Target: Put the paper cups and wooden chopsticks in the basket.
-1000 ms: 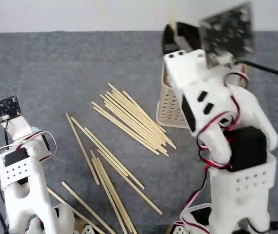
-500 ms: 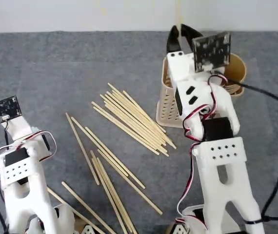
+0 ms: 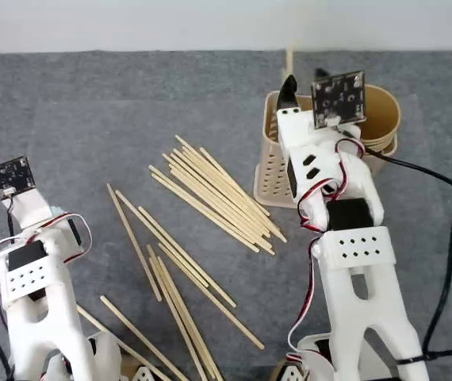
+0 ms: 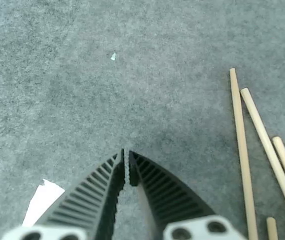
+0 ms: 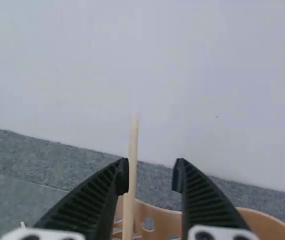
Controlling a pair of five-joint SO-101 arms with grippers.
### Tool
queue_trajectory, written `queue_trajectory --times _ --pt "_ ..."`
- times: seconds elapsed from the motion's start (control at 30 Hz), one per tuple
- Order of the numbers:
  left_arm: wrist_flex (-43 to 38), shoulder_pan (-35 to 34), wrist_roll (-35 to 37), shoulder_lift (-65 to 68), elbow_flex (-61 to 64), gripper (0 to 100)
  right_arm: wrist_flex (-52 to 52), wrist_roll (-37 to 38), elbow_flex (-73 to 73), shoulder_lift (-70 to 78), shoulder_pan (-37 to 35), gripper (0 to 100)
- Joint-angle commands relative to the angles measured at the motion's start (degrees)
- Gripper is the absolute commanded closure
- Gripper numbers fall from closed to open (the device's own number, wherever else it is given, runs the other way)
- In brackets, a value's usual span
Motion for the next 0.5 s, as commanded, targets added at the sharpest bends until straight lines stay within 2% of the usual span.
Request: queue_trajectory --times 0.0,0.17,0.3,0.47 --pt "-1.05 0.09 -0.35 -1.49 -0.92 98 8.48 -2.37 -9.14 -2.24 0.66 82.4" --pt "-1.05 0.35 -0.35 -1.49 -0.92 98 28.09 -6.24 -16.44 -2.24 0.57 89.4" --pt "-0.70 3.96 -0.09 -1.93 -0.92 98 42.95 -7.21 -18.73 -2.24 0.48 96.5" --pt "1.67 7.12 8.35 -1.93 -1.45 98 57.10 -7.30 -18.73 -2.33 0.48 98.9"
